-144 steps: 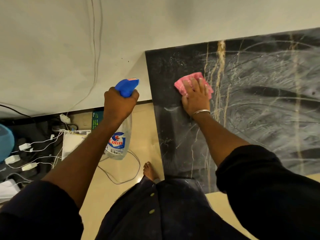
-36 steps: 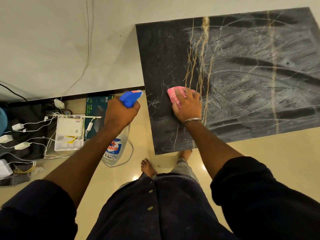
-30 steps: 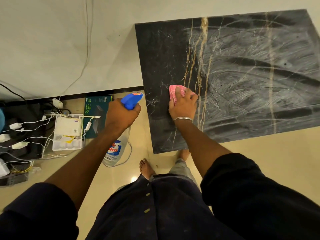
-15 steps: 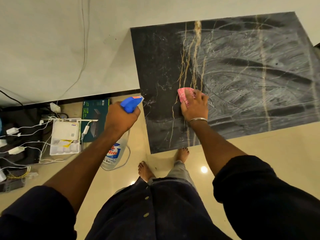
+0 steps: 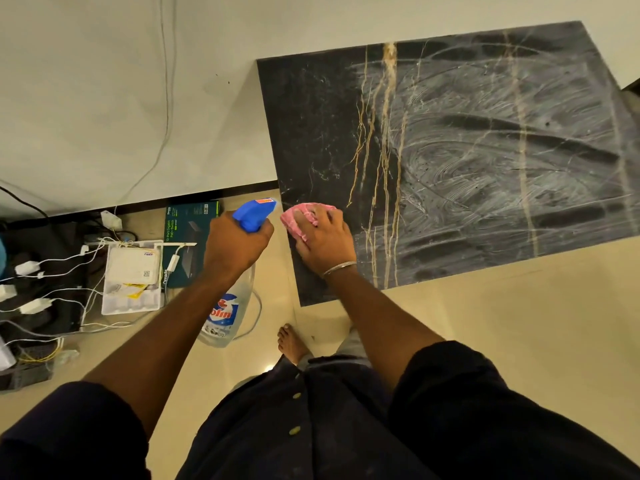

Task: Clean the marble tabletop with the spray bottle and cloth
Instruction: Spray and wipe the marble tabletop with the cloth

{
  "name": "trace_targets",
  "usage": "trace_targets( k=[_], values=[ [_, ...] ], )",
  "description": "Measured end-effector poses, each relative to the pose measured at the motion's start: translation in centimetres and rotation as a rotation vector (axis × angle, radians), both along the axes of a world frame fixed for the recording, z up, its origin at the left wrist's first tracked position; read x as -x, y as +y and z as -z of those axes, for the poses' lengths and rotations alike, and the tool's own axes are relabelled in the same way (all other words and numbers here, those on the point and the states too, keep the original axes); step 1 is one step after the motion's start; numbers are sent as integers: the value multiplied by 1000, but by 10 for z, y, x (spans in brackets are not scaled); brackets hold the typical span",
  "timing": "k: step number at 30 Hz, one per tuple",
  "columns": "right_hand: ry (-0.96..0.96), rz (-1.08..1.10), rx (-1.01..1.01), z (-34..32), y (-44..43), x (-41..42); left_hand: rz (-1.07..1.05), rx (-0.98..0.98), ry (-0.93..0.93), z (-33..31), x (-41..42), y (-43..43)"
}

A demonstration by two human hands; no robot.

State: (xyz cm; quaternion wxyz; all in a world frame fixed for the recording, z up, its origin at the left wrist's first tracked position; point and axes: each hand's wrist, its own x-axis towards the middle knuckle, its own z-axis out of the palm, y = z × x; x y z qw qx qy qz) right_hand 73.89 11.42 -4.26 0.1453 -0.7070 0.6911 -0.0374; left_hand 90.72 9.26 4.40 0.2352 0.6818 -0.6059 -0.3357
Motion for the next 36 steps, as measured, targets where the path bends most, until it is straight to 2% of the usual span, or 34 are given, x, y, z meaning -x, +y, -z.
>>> trace_targets(
  k=[5,9,14,19,21,24,28,33,36],
  values=[
    [67,274,65,6,4,66,13,-29,-6,2,-1,4],
    [49,387,52,4,10,35,38,-21,-10,1,1,13],
    [-14,191,47,7,38,-29,29,-18,-15,1,3,20],
    [22,-26,64,5,43,-2,27,-25,-3,6,0,19],
    [58,6,84,5,45,27,28,-41,-11,5,0,20],
    [92,187,106,8,52,57,54,-53,-21,2,1,25],
    [95,312,100,6,60,29,44,-58,-43,-2,8,38],
    [20,-3,74,8,86,-29,50,-43,-13,0,13,40],
    [22,-135,85,9,89,-15,50,-38,-12,1,16,37]
  ],
)
